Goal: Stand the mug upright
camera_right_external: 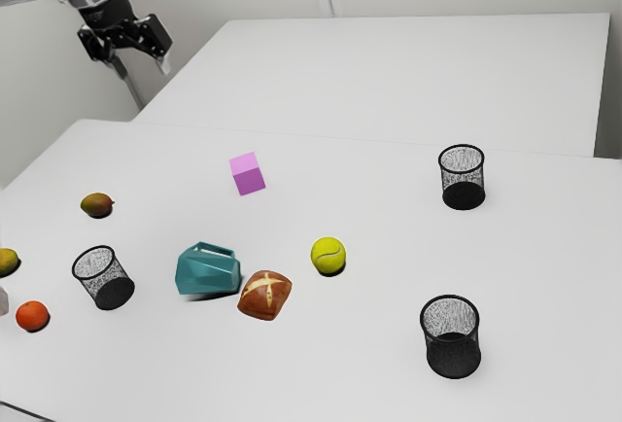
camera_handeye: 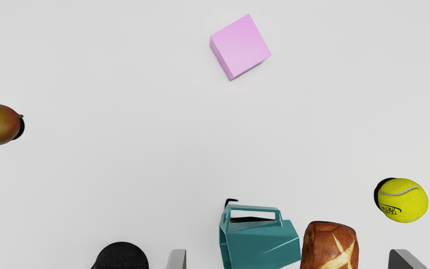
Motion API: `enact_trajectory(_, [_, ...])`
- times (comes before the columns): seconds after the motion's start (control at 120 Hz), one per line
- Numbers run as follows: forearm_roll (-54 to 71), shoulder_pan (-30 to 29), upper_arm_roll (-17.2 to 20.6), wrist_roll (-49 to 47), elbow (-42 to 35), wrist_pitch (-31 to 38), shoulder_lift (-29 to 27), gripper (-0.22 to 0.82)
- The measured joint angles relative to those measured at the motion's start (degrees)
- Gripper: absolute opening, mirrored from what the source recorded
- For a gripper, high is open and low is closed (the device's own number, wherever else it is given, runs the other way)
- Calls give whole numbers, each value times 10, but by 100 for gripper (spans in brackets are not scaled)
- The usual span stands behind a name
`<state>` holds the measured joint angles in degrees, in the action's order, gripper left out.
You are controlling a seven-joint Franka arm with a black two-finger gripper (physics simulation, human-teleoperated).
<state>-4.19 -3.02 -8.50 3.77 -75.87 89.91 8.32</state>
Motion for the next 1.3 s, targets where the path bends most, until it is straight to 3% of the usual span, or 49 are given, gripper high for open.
enact_trajectory(0.158, [-30, 17, -15, 0, -40, -10, -22, 59])
enact_trajectory(0.308, [-112, 29, -40, 6, -274, 54, -92, 59])
enact_trajectory(0.633, [-245, -27, -60, 75, -443, 174, -70, 59])
enact_trajectory(0.983, [-314, -115, -86, 142, -513, 188, -62, 59])
enact_trajectory(1.108, [-343, -106, -88, 152, -517, 193, -59, 82])
enact_trajectory(1.133, [-347, -101, -88, 156, -517, 194, -58, 74])
enact_trajectory(1.167, [-351, -94, -88, 160, -518, 196, -58, 79])
enact_trajectory(1.225, [-354, -82, -87, 166, -518, 198, -58, 61])
enact_trajectory(1.3, [-356, -65, -87, 174, -523, 201, -57, 59])
